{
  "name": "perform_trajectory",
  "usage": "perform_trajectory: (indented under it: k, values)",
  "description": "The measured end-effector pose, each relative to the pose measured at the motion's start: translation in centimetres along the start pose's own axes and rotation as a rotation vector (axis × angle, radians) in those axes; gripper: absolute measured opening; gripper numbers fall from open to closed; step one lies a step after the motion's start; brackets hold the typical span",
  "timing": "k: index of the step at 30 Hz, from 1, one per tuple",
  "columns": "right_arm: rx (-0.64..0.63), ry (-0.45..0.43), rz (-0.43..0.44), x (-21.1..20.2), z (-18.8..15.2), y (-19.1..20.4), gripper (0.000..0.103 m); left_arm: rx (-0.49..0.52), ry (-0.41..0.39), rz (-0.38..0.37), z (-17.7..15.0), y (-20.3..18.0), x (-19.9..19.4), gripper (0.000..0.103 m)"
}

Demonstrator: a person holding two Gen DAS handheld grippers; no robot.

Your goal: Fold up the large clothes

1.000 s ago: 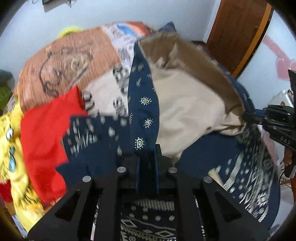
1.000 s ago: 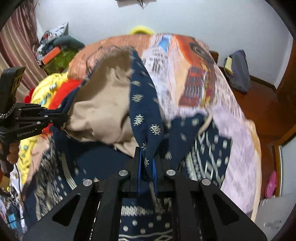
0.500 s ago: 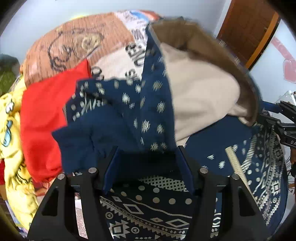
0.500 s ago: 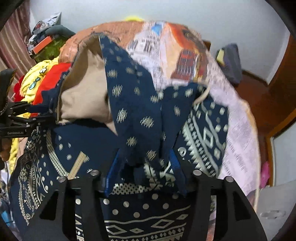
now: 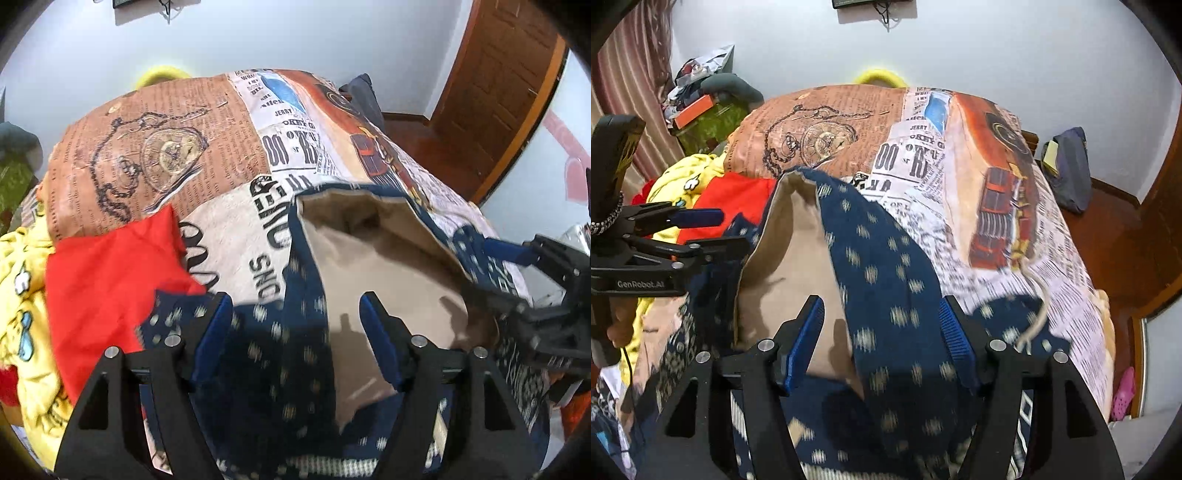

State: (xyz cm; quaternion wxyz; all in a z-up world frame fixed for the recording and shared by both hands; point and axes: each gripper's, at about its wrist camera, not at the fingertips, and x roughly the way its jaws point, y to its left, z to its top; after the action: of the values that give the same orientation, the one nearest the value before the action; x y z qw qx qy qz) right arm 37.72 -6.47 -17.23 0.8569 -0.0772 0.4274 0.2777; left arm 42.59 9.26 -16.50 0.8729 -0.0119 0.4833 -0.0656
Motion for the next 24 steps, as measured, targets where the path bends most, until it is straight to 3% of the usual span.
perform_trajectory:
  k: [7, 9, 10, 13, 15, 18, 24]
  values:
    - [0.005, 0.015, -0.003, 2.3, 1.2, -0.5, 0.061, -0.053, 0.043, -0.039, 1.9, 0.6, 4.2, 0.07]
    - [0.021, 0.001, 0.003, 2.5, 1.3, -0.9, 0.059, -0.064, 0.032, -0.049, 2.2, 0.8, 4.7, 0.058]
    - [0.027, -0.006, 0.007, 2.4, 1.3, -1.2, 0.053, -0.066, 0.032, -0.056, 2.3, 0.8, 4.8, 0.054]
    - [0.044, 0.0, 0.039, 2.5, 1.4, -1.7, 0.024, -0.067, 0.032, -0.077, 2.4, 0.5, 5.0, 0.029]
    - [0.051, -0.002, 0.053, 2.1, 1.3, -1.9, 0.017, -0.059, 0.029, -0.087, 2.4, 0.3, 4.8, 0.011]
    - [0.056, -0.026, 0.08, 0.5, 0.9, -2.0, 0.013, -0.036, -0.01, -0.119, 2.0, -0.6, 2.7, 0.006]
    - [0.059, -0.06, 0.157, -4.5, -0.6, -2.1, 0.011, 0.042, -0.062, -0.181, 0.1, -2.5, -3.2, 0.006]
